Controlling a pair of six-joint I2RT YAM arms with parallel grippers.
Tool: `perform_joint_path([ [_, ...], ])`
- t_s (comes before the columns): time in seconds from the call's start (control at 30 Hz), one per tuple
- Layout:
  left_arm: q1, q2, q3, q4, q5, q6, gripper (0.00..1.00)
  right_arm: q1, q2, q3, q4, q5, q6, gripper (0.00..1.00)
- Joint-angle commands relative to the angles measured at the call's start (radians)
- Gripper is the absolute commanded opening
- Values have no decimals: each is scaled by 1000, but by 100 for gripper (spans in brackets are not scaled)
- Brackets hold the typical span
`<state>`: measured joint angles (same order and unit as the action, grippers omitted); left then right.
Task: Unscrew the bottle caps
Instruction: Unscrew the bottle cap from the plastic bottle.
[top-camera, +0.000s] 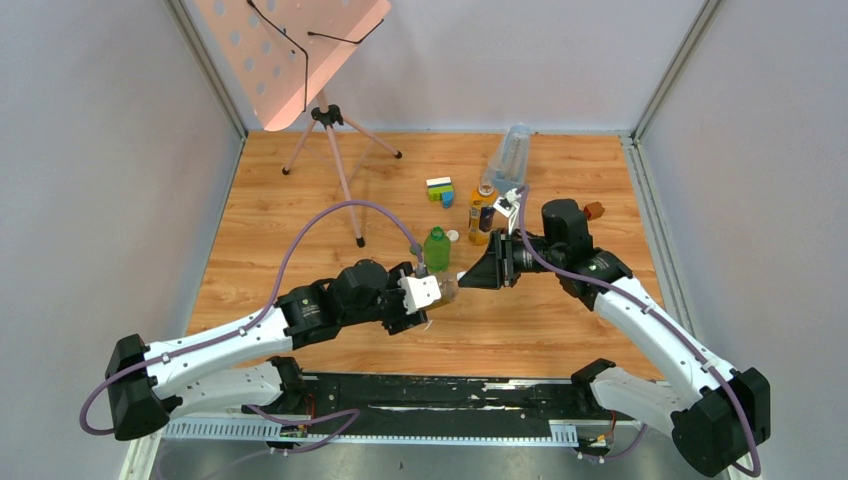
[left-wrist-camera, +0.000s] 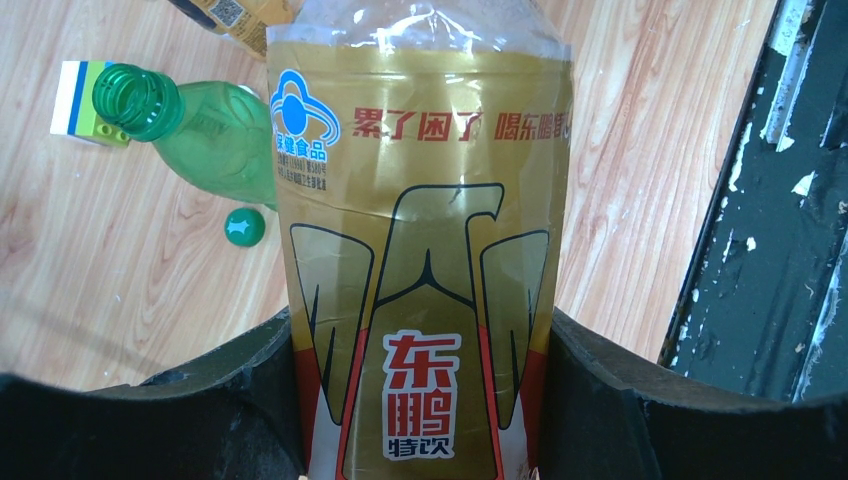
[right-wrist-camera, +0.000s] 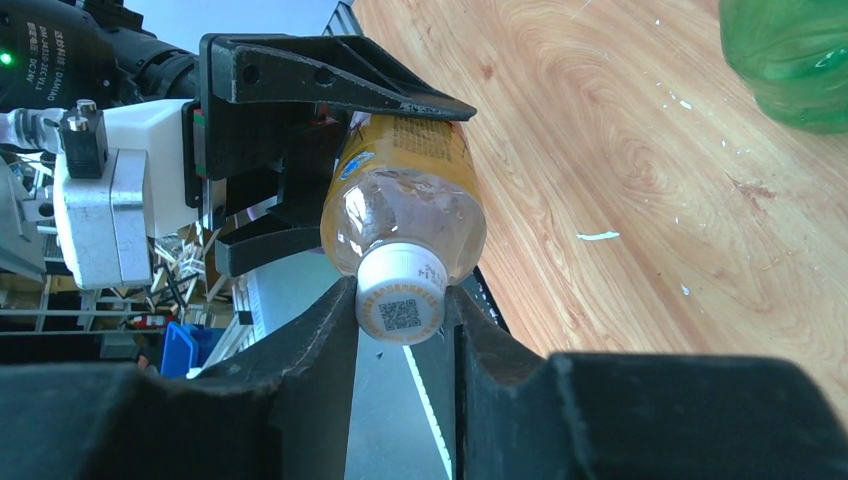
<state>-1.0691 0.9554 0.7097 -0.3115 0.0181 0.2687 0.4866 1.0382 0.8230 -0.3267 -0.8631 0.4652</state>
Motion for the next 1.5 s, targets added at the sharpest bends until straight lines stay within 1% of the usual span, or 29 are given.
perform_joint_path([
  [0.0,0,-28,17,23,7,11,32,-3,-12,33,5,-3,-30,16],
  [0.1,0,-35,14,19,10,5,29,-3,-28,37,9,-11,-87,0],
  [0.2,1,-54,5,26,53,-17,28,-2,-53,42,18,-48,-234,0],
  [0.27,5,-73,12,23,119,-27,28,0,-75,60,7,-64,-348,0],
  [0.3,16,-86,16,19,192,-30,28,0,-91,65,9,-84,-414,0],
  [0.33,23,-92,25,10,233,-33,28,1,-107,62,19,-106,-494,0],
  [0.37,38,-102,29,4,319,-38,28,4,-124,48,46,-109,-547,0],
  [0.4,44,-109,39,-11,355,-39,28,9,-138,40,67,-104,-598,0],
  [0.43,52,-111,43,-20,418,-38,29,12,-146,42,70,-104,-679,0],
  [0.53,55,-99,61,-48,535,-39,30,49,-163,45,41,-93,-894,0],
  [0.67,56,-43,109,-124,631,-32,31,128,-202,23,-39,-37,-1223,0],
  [0.7,59,-34,117,-133,648,-31,31,142,-233,-1,-34,-40,-1300,0],
  [0.8,70,0,153,-183,741,-22,32,147,-288,-54,24,-43,-1386,0],
  [0.87,76,0,162,-205,762,-13,32,147,-297,-58,28,-32,-1401,0],
  [0.9,78,-4,162,-203,758,-14,33,147,-306,-58,34,-30,-1396,0],
  [0.93,79,-13,159,-200,728,-17,33,147,-320,-67,56,-24,-1369,10],
  [0.97,79,-20,156,-198,702,-26,33,147,-337,-78,91,-15,-1310,34],
  [1.0,79,-36,148,-190,631,-31,33,147,-358,-89,142,6,-1233,46],
  [1.03,78,-53,132,-176,529,-44,34,147,-376,-104,202,62,-1070,53],
  [1.07,78,-61,123,-168,475,-54,34,147,-391,-108,254,93,-945,60],
  [1.1,79,-75,109,-160,376,-55,34,147,-402,-105,265,126,-855,66],
  [1.13,78,-81,104,-157,336,-51,34,146,-415,-102,265,160,-783,70],
  [1.17,78,-93,90,-143,269,-48,34,146,-424,-104,266,182,-715,73],
  [1.2,78,-101,83,-123,243,-43,33,147,-430,-106,268,198,-642,74],
  [1.27,79,-113,60,-100,185,-32,32,146,-434,-106,265,256,-491,75],
  [1.3,78,-120,48,-76,156,-29,32,146,-430,-100,253,306,-378,75],
  [1.33,77,-123,43,-56,138,-24,31,145,-419,-89,235,367,-280,72],
  [1.4,72,-127,31,-36,88,-18,30,144,-373,-46,164,425,-123,66],
  [1.47,59,-131,22,-11,34,-2,29,143,-302,27,63,436,8,67],
])
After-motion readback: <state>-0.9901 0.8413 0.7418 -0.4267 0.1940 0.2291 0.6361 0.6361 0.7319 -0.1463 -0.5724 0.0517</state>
